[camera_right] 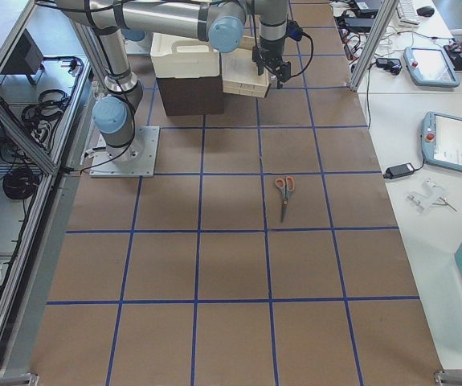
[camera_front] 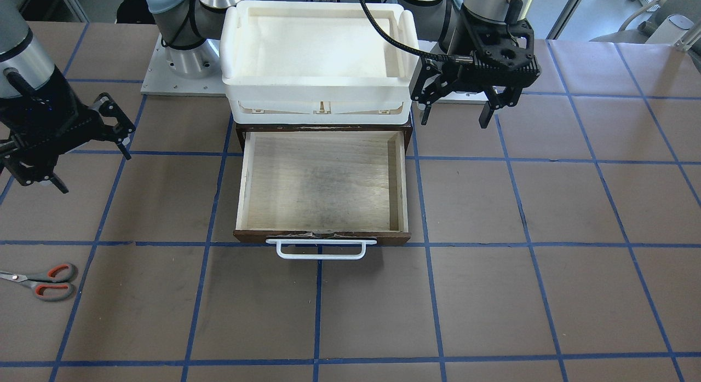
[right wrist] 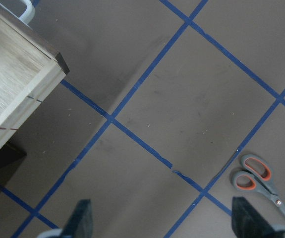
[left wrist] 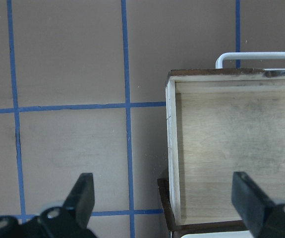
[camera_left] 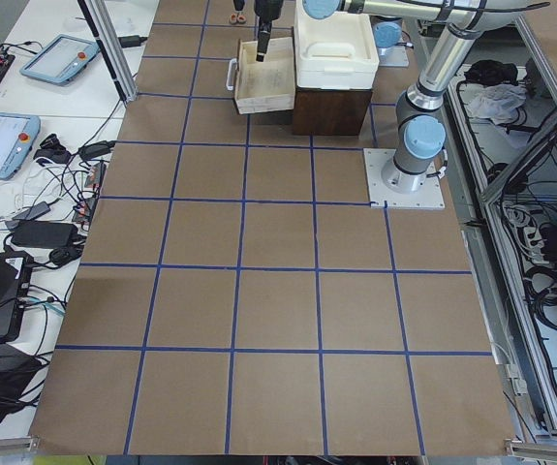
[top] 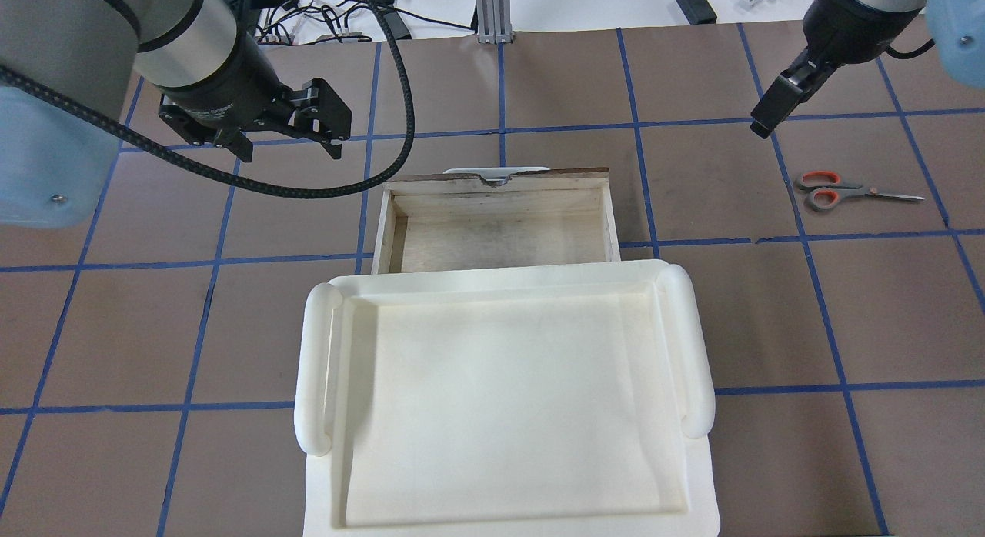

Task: Put scissors in drawer and close it
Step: 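Move the right gripper outward over the orange-and-grey scissors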

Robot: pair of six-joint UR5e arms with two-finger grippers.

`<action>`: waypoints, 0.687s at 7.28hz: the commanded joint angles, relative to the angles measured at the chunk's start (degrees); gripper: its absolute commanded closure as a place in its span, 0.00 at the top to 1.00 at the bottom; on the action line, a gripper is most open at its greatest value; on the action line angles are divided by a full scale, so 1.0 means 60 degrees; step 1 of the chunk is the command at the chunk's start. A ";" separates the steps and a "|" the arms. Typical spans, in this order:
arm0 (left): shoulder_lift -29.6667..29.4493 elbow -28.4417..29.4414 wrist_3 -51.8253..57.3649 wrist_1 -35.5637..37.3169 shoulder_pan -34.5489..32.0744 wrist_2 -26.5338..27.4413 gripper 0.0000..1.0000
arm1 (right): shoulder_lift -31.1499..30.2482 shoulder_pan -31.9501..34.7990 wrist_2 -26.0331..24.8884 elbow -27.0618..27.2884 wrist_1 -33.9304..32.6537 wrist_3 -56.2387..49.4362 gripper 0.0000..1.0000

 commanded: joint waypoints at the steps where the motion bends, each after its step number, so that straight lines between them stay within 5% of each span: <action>1: -0.0001 0.0000 0.0000 0.0000 0.0000 -0.0009 1.00 | 0.0572 -0.0864 0.0050 -0.0003 -0.0618 -0.2760 1.00; 5: 0.0057 0.0000 0.0015 -0.0043 0.0000 -0.0229 1.00 | 0.2330 -0.1791 -0.0225 -0.0061 -0.2625 -0.6124 1.00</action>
